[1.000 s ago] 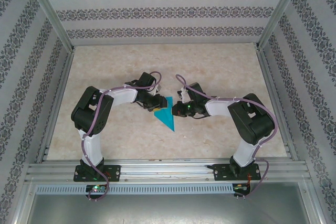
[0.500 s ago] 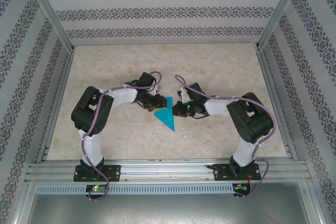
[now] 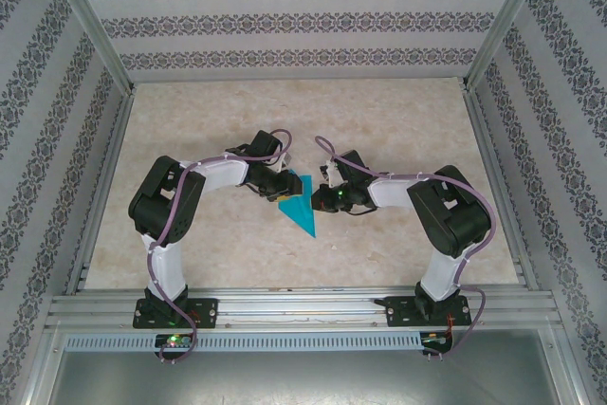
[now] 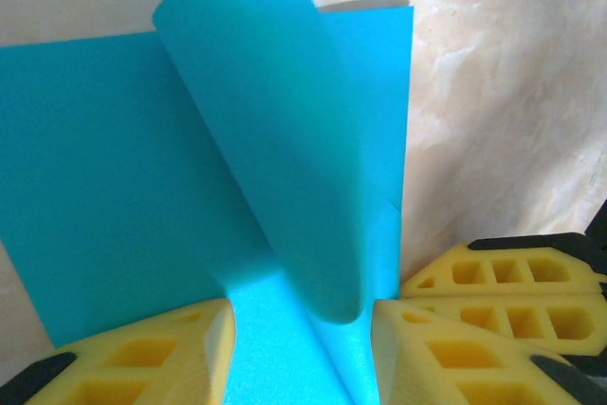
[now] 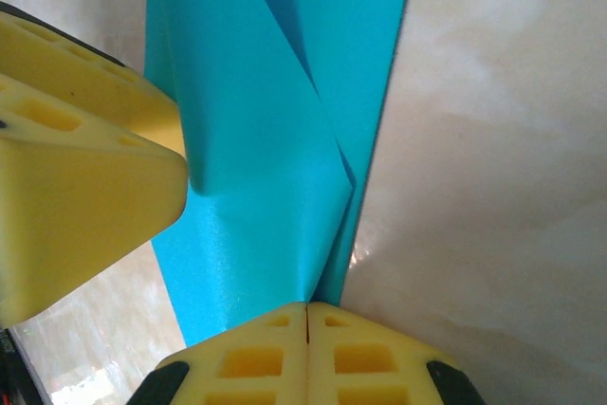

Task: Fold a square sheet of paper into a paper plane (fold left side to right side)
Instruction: Fourth fold the wing at the center of the table.

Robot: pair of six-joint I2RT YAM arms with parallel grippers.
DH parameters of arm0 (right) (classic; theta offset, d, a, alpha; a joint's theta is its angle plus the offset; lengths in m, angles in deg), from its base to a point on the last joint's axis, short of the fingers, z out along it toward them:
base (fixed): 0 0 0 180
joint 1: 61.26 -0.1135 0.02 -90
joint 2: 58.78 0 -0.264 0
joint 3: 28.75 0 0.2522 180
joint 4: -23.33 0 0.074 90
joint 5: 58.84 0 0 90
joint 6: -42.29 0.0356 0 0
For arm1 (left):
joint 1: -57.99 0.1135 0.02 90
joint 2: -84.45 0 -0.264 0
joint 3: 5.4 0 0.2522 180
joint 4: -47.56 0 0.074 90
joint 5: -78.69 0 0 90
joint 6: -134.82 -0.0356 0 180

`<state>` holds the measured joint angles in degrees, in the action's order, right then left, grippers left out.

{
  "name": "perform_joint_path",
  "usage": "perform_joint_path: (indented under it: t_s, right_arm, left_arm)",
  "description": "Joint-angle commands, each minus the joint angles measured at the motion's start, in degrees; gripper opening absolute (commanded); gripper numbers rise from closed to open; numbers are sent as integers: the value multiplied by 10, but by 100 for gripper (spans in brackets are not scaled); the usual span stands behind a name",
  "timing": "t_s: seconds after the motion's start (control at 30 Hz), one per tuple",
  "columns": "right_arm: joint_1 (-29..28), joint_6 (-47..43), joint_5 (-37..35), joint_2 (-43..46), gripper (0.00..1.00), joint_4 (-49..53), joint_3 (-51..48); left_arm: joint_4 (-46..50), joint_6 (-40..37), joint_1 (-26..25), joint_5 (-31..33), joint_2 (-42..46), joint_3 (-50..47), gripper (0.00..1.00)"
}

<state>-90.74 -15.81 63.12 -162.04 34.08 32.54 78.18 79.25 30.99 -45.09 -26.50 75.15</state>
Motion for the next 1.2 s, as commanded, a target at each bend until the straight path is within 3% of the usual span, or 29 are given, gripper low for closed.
perform_joint_path:
  t_s: [0.0,0.4,0.67,0.73,0.93,1.17]
  right_arm:
    - [0,-18,-30,-20,0,33,9]
    - [-3,-10,-51,-48,0,61,9]
    - [-3,0,-50,-59,0,66,10]
    - [-3,0,-52,-60,0,69,12]
    - [-3,0,-53,-62,0,75,13]
    - [-3,-4,-61,-63,0,89,17]
  left_arm:
    - [35,-16,-6,28,-19,3,43]
    - [5,7,-6,-8,13,7,48]
    - [18,-5,-6,8,46,10,50]
    - [18,-6,-6,5,50,8,45]
    - [-11,3,-8,-36,39,3,19]
    - [-64,19,-7,-85,4,5,9]
